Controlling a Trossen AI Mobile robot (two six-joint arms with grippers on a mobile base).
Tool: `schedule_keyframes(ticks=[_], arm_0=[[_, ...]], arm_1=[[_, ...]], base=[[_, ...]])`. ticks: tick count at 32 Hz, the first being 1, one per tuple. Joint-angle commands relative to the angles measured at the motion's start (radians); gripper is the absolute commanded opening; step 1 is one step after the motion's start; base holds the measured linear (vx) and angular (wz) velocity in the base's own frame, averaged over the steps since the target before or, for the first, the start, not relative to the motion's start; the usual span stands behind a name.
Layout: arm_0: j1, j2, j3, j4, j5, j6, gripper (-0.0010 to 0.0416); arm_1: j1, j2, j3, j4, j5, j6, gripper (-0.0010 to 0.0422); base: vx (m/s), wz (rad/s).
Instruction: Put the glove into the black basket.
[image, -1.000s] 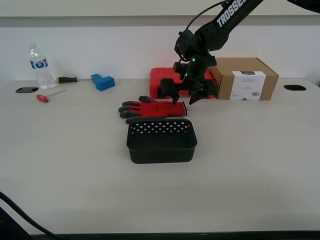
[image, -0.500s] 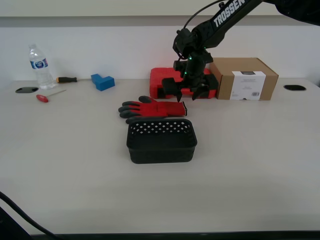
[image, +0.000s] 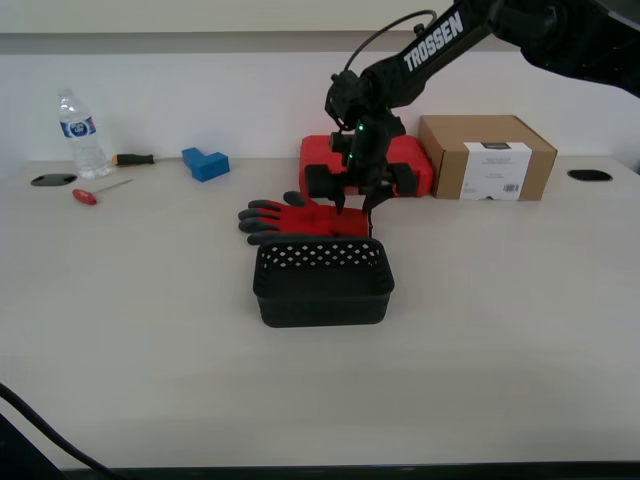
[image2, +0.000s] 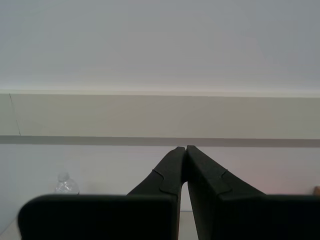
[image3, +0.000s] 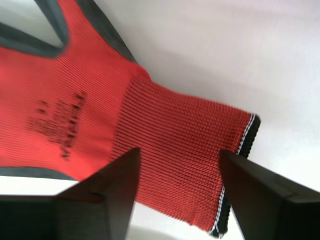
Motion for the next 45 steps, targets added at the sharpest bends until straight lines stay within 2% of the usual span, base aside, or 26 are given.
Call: schedule_keyframes(ticks=[1, 4, 6, 8, 13, 14, 17, 19, 20, 22, 25, 30, 32, 35, 37, 39, 42, 43, 44, 45], arm_0=[[0.002, -0.003, -0.021, -0.006, -0.006, -0.025, 0.0162], [0.002, -0.003, -0.027, -0.030, 0.008, -0.045, 0.0129], [0.002, -0.005, -0.027, -0.044, 0.010, -0.056, 0.0127], [-0.005, -0.005, -0.025, -0.099, 0.023, -0.106, 0.0127], [-0.009, -0.006, -0.025, -0.118, 0.063, -0.111, 0.0127], [-0.015, -0.006, -0.025, -0.129, 0.067, -0.127, 0.0127], [-0.031, -0.006, -0.025, -0.136, 0.065, -0.134, 0.0127], [-0.033, -0.006, -0.025, -0.127, 0.042, -0.132, 0.0127], [-0.033, -0.006, -0.025, -0.114, 0.007, -0.117, 0.0127], [-0.032, -0.006, -0.025, -0.098, -0.021, -0.092, 0.0127], [-0.031, -0.004, -0.025, -0.055, -0.111, -0.066, 0.0127], [-0.030, -0.004, -0.031, -0.065, -0.097, -0.053, 0.0127], [-0.030, -0.004, -0.046, -0.084, -0.096, -0.055, 0.0156], [-0.028, -0.004, -0.055, -0.082, -0.095, -0.052, 0.0232], [-0.027, -0.004, -0.055, -0.079, -0.085, -0.052, 0.0251], [-0.027, -0.004, -0.055, -0.076, -0.084, -0.053, 0.0248], [-0.027, -0.004, -0.055, -0.060, -0.086, -0.057, 0.0187], [-0.027, -0.004, -0.055, -0.051, -0.093, -0.066, 0.0126], [-0.027, -0.004, -0.055, -0.050, -0.104, -0.071, 0.0034], [-0.027, -0.004, -0.055, -0.050, -0.106, -0.071, 0.0008]], arm_1=[[0.000, 0.000, 0.000, 0.005, 0.000, 0.000, 0.0000], [0.000, 0.000, 0.000, 0.005, 0.000, 0.000, 0.0000], [0.000, 0.000, 0.000, 0.006, 0.000, 0.000, 0.0000], [0.000, 0.000, 0.000, 0.005, 0.000, 0.000, 0.0000], [0.000, 0.000, 0.000, 0.005, 0.000, 0.000, 0.0000], [0.000, 0.000, 0.000, 0.005, 0.000, 0.000, 0.0000], [0.000, 0.000, 0.000, 0.005, 0.000, 0.000, 0.0000], [0.000, 0.000, 0.000, 0.005, 0.000, 0.000, 0.0000], [0.000, 0.000, 0.000, 0.005, 0.000, 0.000, 0.0000], [0.000, 0.000, 0.000, 0.006, 0.000, 0.000, 0.0000], [0.000, 0.000, 0.000, 0.005, 0.000, 0.000, 0.0000], [0.000, 0.000, 0.000, 0.005, 0.000, 0.000, 0.0000], [0.000, 0.000, 0.000, 0.006, 0.000, 0.000, 0.0000], [0.000, 0.000, 0.000, 0.006, 0.000, 0.000, 0.0000], [0.000, 0.000, 0.000, 0.005, 0.000, 0.000, 0.0000], [0.000, 0.000, 0.000, 0.005, 0.000, 0.000, 0.0000], [0.000, 0.000, 0.000, 0.005, 0.000, 0.000, 0.0000], [0.000, 0.000, 0.000, 0.005, 0.000, 0.000, 0.0000], [0.000, 0.000, 0.000, 0.005, 0.000, 0.000, 0.0000], [0.000, 0.000, 0.000, 0.005, 0.000, 0.000, 0.0000]], base=[[0.000, 0.000], [0.000, 0.000], [0.000, 0.000], [0.000, 0.000], [0.000, 0.000], [0.000, 0.000], [0.000, 0.000], [0.000, 0.000], [0.000, 0.000], [0.000, 0.000], [0.000, 0.000], [0.000, 0.000], [0.000, 0.000], [0.000, 0.000], [0.000, 0.000], [0.000, 0.000], [0.000, 0.000], [0.000, 0.000], [0.000, 0.000], [0.000, 0.000]])
